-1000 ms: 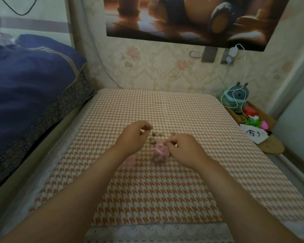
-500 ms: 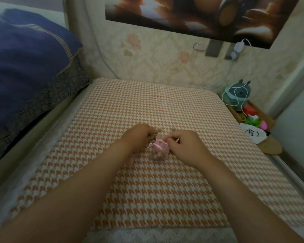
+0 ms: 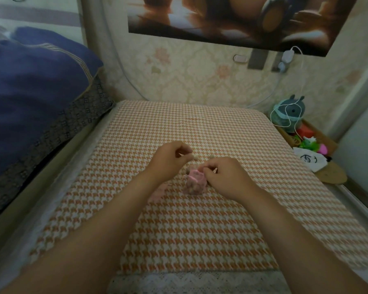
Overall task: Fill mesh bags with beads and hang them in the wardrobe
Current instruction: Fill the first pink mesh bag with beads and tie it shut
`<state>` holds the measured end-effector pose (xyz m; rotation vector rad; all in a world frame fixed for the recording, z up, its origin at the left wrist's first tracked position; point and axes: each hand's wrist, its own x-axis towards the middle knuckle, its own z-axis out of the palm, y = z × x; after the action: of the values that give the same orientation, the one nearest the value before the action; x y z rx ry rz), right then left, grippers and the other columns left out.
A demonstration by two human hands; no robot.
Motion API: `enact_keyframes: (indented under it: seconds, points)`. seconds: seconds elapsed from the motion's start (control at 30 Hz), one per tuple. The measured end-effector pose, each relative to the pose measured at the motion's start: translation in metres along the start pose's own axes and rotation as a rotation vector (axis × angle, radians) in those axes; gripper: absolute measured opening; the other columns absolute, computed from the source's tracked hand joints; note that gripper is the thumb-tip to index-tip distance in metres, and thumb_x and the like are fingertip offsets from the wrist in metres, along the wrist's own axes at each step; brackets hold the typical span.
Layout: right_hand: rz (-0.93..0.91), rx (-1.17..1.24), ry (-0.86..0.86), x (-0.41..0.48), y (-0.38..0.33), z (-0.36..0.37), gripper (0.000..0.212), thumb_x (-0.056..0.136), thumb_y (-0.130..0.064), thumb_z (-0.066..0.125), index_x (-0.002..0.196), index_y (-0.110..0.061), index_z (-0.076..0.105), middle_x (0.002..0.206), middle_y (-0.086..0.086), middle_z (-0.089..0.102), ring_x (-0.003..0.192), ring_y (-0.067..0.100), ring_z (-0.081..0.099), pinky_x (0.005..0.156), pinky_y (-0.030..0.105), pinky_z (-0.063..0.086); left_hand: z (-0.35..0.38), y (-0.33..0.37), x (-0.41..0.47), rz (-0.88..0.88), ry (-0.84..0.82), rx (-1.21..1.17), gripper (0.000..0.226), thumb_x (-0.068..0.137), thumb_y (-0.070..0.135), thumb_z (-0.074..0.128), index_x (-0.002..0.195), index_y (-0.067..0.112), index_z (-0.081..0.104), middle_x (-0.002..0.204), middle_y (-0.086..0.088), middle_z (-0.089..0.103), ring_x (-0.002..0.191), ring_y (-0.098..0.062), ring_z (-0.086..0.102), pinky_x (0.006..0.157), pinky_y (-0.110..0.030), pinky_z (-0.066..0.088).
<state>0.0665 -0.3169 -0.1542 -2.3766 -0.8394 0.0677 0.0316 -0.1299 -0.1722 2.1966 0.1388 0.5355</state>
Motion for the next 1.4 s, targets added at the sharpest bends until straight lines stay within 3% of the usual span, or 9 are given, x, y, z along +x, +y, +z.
enact_keyframes:
  seconds: [0.17, 0.37, 0.5, 0.77, 0.87, 1.0, 1.17, 1.3, 1.4]
  points:
    - [0.02, -0.022, -0.022, -0.006, -0.004, -0.005, 0.026, 0.095, -0.025, 0.053, 0.098, -0.027, 0.079, 0.093, -0.007, 0.076, 0.086, 0.013, 0.068, 0.081, 0.043, 0.057, -0.008, 0.03, -0.018, 0.047, -0.109, 0.009, 0.005, 0.086, 0.023, 0.073, 0.09, 0.021, 0.07, 0.077, 0.013, 0.066, 0.068, 0.008, 0.059, 0.063, -0.008, 0.045]
    - [0.025, -0.027, -0.035, -0.01, -0.002, -0.007, 0.027, 0.091, -0.029, 0.051, 0.088, -0.025, 0.078, 0.084, -0.002, 0.076, 0.094, 0.023, 0.07, 0.082, 0.048, 0.058, -0.004, 0.029, -0.025, 0.102, -0.159, 0.197, 0.013, 0.084, 0.03, 0.074, 0.095, 0.023, 0.075, 0.099, 0.01, 0.066, 0.089, -0.008, 0.058, 0.078, -0.023, 0.046]
    - [0.016, -0.022, -0.047, -0.008, 0.003, -0.007, 0.028, 0.091, -0.032, 0.05, 0.083, -0.025, 0.075, 0.077, -0.003, 0.073, 0.076, 0.019, 0.068, 0.073, 0.046, 0.058, -0.004, 0.03, -0.025, 0.05, -0.235, 0.225, 0.013, 0.087, 0.034, 0.07, 0.099, 0.03, 0.074, 0.104, 0.015, 0.063, 0.092, -0.004, 0.058, 0.08, -0.023, 0.048]
    - [0.057, 0.172, 0.071, 0.0, 0.018, -0.027, 0.022, 0.097, -0.021, 0.057, 0.104, -0.029, 0.076, 0.094, -0.015, 0.074, 0.058, 0.007, 0.064, 0.064, 0.031, 0.057, -0.004, 0.035, -0.026, 0.025, -0.232, 0.33, 0.014, 0.091, 0.026, 0.061, 0.101, 0.028, 0.071, 0.1, 0.012, 0.068, 0.085, -0.004, 0.06, 0.081, -0.025, 0.05]
    - [0.109, 0.089, 0.117, 0.001, 0.035, -0.033, 0.023, 0.098, -0.018, 0.057, 0.106, -0.028, 0.076, 0.108, -0.011, 0.073, 0.076, -0.002, 0.061, 0.078, 0.028, 0.054, -0.003, 0.039, -0.027, 0.013, -0.228, 0.316, 0.017, 0.091, 0.022, 0.06, 0.101, 0.025, 0.073, 0.106, 0.011, 0.068, 0.088, -0.006, 0.059, 0.084, -0.024, 0.049]
    - [0.234, -0.094, 0.029, -0.007, 0.051, -0.028, 0.029, 0.097, -0.013, 0.056, 0.115, -0.028, 0.072, 0.126, -0.008, 0.068, 0.109, 0.013, 0.063, 0.09, 0.03, 0.053, -0.003, 0.039, -0.028, -0.01, -0.246, 0.284, 0.021, 0.09, 0.012, 0.058, 0.101, 0.02, 0.074, 0.108, 0.006, 0.07, 0.093, -0.008, 0.061, 0.083, -0.022, 0.048]
    - [0.227, -0.184, -0.108, -0.008, 0.047, -0.01, 0.024, 0.086, -0.027, 0.07, 0.109, -0.031, 0.073, 0.107, -0.009, 0.069, 0.098, 0.013, 0.064, 0.085, 0.033, 0.055, -0.007, 0.044, -0.028, -0.004, -0.257, 0.282, 0.028, 0.088, 0.005, 0.054, 0.106, 0.014, 0.074, 0.109, 0.001, 0.071, 0.101, -0.011, 0.064, 0.088, -0.022, 0.05]
    - [0.206, -0.254, -0.088, -0.005, 0.044, 0.0, 0.012, 0.086, -0.024, 0.068, 0.088, -0.035, 0.068, 0.096, -0.011, 0.066, 0.091, 0.014, 0.063, 0.071, 0.027, 0.044, -0.01, 0.042, -0.029, 0.008, -0.278, 0.273, 0.029, 0.087, 0.005, 0.056, 0.107, 0.014, 0.074, 0.108, 0.003, 0.072, 0.099, -0.008, 0.064, 0.086, -0.018, 0.048]
    - [0.193, -0.244, -0.047, -0.001, 0.04, 0.001, 0.014, 0.088, -0.023, 0.066, 0.095, -0.035, 0.07, 0.099, -0.01, 0.068, 0.092, 0.014, 0.063, 0.074, 0.029, 0.049, -0.012, 0.039, -0.03, 0.013, -0.291, 0.261, 0.026, 0.089, 0.009, 0.057, 0.108, 0.017, 0.074, 0.106, 0.006, 0.071, 0.096, -0.006, 0.063, 0.085, -0.017, 0.048]
